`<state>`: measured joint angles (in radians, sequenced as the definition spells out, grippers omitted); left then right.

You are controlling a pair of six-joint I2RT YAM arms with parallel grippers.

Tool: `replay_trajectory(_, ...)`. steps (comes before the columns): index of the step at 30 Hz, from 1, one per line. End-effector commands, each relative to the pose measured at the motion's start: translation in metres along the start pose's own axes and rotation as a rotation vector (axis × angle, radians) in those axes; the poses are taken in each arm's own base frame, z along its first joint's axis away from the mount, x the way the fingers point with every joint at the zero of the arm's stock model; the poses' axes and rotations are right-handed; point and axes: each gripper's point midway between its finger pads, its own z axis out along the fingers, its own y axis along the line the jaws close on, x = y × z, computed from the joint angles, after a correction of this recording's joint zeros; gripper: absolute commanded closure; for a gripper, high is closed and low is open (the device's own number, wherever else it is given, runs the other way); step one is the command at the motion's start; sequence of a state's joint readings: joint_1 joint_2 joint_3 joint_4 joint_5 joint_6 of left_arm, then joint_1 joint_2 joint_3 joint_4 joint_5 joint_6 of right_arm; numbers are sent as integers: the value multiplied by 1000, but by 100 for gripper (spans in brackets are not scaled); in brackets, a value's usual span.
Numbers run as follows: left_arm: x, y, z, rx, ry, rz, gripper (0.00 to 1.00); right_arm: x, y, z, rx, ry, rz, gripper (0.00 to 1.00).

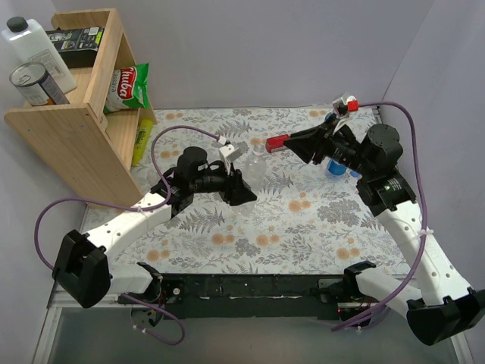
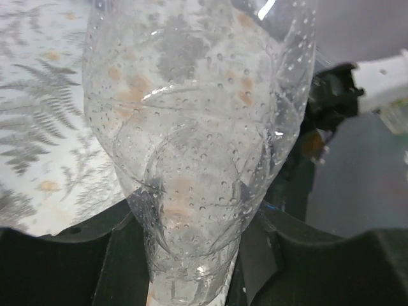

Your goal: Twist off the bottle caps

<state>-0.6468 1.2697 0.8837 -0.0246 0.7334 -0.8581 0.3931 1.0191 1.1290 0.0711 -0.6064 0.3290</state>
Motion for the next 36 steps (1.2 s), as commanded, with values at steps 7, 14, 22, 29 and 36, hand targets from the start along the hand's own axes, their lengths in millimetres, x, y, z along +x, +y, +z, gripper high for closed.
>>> replay_trajectory(7, -55, 45, -50, -349, -231, 53, 60, 179, -126, -119, 814, 342, 258, 99)
replay_trajectory(14, -60, 39, -56, -352, -253, 66, 60, 231, -176, -189, 1158, 266, 353, 99)
replay_trajectory(22, -63, 35, -60, -347, -266, 75, 60, 257, -219, -240, 1394, 219, 392, 99)
replay_trajectory(29, -66, 32, -61, -343, -274, 82, 60, 265, -248, -266, 1527, 153, 421, 99)
replay_trajectory(36, -64, 32, -61, -341, -270, 84, 60, 272, -272, -277, 1631, 155, 425, 98)
